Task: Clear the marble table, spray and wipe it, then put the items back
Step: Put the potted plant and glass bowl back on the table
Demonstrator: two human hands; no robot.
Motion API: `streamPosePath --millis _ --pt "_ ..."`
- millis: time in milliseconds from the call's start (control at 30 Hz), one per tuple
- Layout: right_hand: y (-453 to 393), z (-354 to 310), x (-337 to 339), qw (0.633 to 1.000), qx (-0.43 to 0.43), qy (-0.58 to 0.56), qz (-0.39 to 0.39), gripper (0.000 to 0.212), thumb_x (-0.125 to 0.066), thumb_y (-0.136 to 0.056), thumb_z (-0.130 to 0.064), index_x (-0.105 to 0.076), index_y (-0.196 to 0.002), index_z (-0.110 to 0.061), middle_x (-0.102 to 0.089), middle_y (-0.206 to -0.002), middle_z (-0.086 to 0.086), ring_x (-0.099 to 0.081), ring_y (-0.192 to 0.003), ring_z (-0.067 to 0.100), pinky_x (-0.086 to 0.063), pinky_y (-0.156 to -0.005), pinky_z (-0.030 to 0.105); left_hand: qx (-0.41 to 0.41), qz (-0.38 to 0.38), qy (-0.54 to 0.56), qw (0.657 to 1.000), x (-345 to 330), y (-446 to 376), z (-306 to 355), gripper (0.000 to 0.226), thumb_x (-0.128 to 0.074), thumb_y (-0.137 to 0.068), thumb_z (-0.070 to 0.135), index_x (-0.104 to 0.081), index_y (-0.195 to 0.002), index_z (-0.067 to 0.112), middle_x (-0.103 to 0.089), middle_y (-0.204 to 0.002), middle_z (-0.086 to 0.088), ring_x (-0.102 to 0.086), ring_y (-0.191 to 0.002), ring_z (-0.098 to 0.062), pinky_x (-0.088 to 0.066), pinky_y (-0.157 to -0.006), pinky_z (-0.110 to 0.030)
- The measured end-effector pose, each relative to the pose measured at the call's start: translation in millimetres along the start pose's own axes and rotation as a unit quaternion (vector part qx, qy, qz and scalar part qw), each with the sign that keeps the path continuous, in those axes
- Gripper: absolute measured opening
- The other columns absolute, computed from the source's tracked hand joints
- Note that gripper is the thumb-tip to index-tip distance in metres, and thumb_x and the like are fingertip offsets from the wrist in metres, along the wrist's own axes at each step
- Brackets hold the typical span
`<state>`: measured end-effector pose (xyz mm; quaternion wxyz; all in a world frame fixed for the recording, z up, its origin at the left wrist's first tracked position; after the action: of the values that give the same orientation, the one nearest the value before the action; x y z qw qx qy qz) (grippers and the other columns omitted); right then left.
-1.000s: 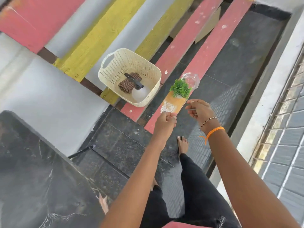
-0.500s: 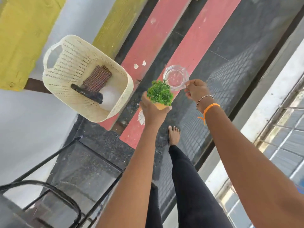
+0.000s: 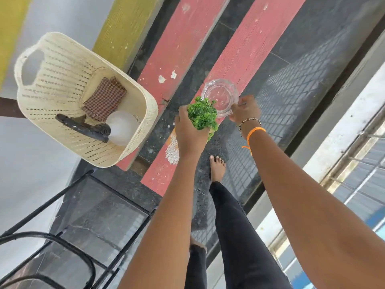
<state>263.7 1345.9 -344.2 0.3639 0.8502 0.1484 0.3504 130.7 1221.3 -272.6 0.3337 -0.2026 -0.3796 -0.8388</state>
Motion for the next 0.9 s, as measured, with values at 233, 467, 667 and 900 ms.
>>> streamPosePath --millis 233,467,667,900 --pt "17.9 -3.5 0.6 1.0 0.004 0.003 0.022 0.024 -0.064 -0.077 -0.018 -0.043 -0.086 -0.015 -0.061 -0.092 0.01 -0.067 -0.088 0.034 -0.056 -0.077 0.047 0.002 -0.001 0.001 1.0 14.0 11.9 -11.6 0.041 -0.072 -0.073 0.002 -0.047 -0.103 0.013 -0.058 -0.102 -0.005 -0.053 -0.089 -0.018 -0.038 -0.066 -0.02" --pt "74.9 10.1 3.6 0.998 0.039 -0.023 0.033 0.032 -0.066 -0.077 -0.018 -0.035 -0.068 -0.022 -0.056 -0.082 0.007 -0.067 -0.078 0.034 -0.056 -0.056 0.035 0.001 0.02 0.085 0.996 57.8 62.4 -22.3 0.033 -0.071 -0.074 0.006 -0.05 -0.097 0.018 -0.06 -0.088 0.004 -0.055 -0.073 -0.002 -0.039 -0.058 -0.002" --pt "160.1 16.5 -0.1 0.994 0.085 -0.063 0.01 0.029 -0.064 -0.079 -0.015 -0.037 -0.071 -0.016 -0.053 -0.081 0.008 -0.065 -0.065 0.024 -0.054 -0.046 0.023 0.024 0.084 0.152 0.985 121.5 134.6 -49.5 0.04 -0.069 -0.072 0.007 -0.048 -0.097 0.031 -0.054 -0.083 0.024 -0.05 -0.072 0.024 -0.039 -0.06 -0.001" --pt "296.3 8.1 -36.6 0.976 0.192 -0.078 -0.061 0.035 -0.059 -0.08 -0.011 -0.028 -0.065 -0.018 -0.035 -0.065 0.0 -0.06 -0.048 0.018 -0.04 -0.038 0.017 0.052 0.173 0.259 0.949 218.5 234.0 -103.9 0.035 -0.061 -0.069 0.009 -0.053 -0.096 0.03 -0.06 -0.08 0.015 -0.054 -0.065 0.001 -0.043 -0.059 -0.016"
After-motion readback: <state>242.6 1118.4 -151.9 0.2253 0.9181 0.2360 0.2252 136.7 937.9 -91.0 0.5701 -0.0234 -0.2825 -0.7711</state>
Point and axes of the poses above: each hand's wrist, its own y-axis away from the middle knuckle, its own x-axis out of the back of the hand, z = x × y, the point moved 7 cm from there along -y, towards the middle knuckle
